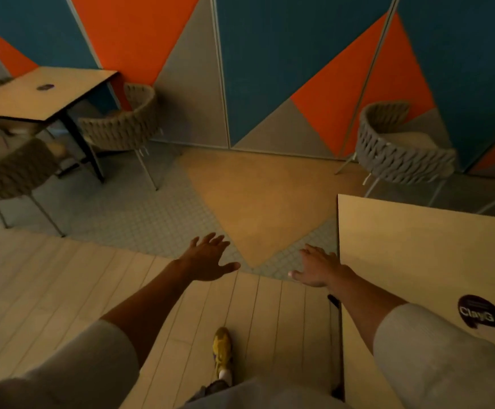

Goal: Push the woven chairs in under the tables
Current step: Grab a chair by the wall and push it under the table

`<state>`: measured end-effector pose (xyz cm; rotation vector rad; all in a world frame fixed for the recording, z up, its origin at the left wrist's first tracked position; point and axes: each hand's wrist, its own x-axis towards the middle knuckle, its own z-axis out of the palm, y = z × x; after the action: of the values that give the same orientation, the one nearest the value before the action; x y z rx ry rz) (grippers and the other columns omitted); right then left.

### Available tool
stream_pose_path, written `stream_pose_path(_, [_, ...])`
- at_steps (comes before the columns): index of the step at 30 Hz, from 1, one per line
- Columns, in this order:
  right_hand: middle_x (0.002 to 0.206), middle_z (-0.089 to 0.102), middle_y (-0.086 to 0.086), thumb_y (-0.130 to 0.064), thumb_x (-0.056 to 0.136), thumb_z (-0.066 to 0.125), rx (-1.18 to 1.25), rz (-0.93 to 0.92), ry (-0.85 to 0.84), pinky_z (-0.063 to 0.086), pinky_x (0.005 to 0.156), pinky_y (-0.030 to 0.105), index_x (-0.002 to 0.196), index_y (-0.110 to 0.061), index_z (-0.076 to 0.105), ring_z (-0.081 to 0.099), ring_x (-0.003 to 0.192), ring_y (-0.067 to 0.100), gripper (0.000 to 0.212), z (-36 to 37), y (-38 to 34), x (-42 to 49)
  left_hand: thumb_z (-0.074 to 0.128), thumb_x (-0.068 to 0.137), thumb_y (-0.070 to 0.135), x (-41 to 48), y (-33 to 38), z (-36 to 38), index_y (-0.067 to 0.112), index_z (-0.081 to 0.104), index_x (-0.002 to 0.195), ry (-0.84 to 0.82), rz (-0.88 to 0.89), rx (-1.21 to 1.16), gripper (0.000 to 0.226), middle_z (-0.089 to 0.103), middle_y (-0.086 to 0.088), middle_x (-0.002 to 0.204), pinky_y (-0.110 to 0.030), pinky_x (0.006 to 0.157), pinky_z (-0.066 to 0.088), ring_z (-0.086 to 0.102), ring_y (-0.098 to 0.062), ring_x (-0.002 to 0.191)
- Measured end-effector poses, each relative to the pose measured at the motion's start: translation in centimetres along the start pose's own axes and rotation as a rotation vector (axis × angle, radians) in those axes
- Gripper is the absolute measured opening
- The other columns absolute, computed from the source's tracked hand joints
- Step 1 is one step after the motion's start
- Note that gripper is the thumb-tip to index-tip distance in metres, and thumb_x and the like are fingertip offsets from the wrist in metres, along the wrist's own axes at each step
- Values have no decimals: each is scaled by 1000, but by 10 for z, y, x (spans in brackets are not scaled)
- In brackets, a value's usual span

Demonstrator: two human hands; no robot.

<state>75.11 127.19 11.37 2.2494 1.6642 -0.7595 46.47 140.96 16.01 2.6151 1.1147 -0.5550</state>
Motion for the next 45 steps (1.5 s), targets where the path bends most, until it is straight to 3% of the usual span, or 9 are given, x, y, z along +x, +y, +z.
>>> stream_pose_path(4, [173,13,8,-73,96,48,66,83,-28,18,124,59,165,-14,14,16,157,34,97,-25,11,56,25,90,87,91,-33,-34,23,16,165,-23,95,36,99,8,0,173,-56,126,5,1,-22,159])
stream_pose_path(9, [169,26,9,-70,96,51,168,244,20,28,120,55,164,-15,17,28,153,33,94,-89,29,120,18,84,89,205,-64,-105,22,16,165,-31,248,107,105,10,0,173,-56,126,5,3,-22,159])
stream_pose_path(16, [174,2,8,-67,99,48,246,364,96,20,124,57,165,-16,17,7,159,32,89,-155,67,182,27,93,83,330,-56,-173,22,15,165,-34,396,206,95,10,1,173,-55,126,5,2,-20,159])
stream_pose_path(27, [174,0,6,-66,97,51,271,431,135,21,122,58,163,-17,23,9,159,32,87,-232,234,316,26,94,82,517,4,-244,21,9,165,-18,414,240,95,6,1,173,-53,127,0,-2,-19,159])
stream_pose_path(32, [174,5,8,-66,97,50,272,471,138,20,123,59,164,-16,19,12,158,35,89,-306,330,374,-1,69,93,601,31,-311,21,8,165,46,380,262,120,7,0,173,-53,127,1,0,-20,159])
stream_pose_path(35, [167,28,10,-69,93,50,253,424,137,30,120,57,159,-16,31,29,152,35,87,-340,367,415,-12,57,98,651,53,-345,22,9,165,59,396,236,134,10,2,173,-52,127,5,3,-19,159])
stream_pose_path(37, [161,39,10,-72,90,48,228,388,116,37,115,55,154,-15,38,40,145,34,86,-352,384,439,-6,62,97,684,70,-366,22,9,165,67,414,241,128,13,1,172,-50,127,9,7,-20,159])
stream_pose_path(41, [163,38,10,-72,88,45,293,397,46,38,116,53,158,-13,34,40,147,33,92,-360,420,484,34,90,84,759,94,-391,29,6,165,-14,448,177,97,32,-1,166,-42,115,39,42,-25,145])
stream_pose_path(45, [158,45,9,-67,90,57,449,489,74,45,112,47,155,-14,41,49,140,29,85,-365,462,513,42,89,83,846,92,-403,32,-3,164,-132,496,122,102,37,5,164,-42,111,45,51,-22,139])
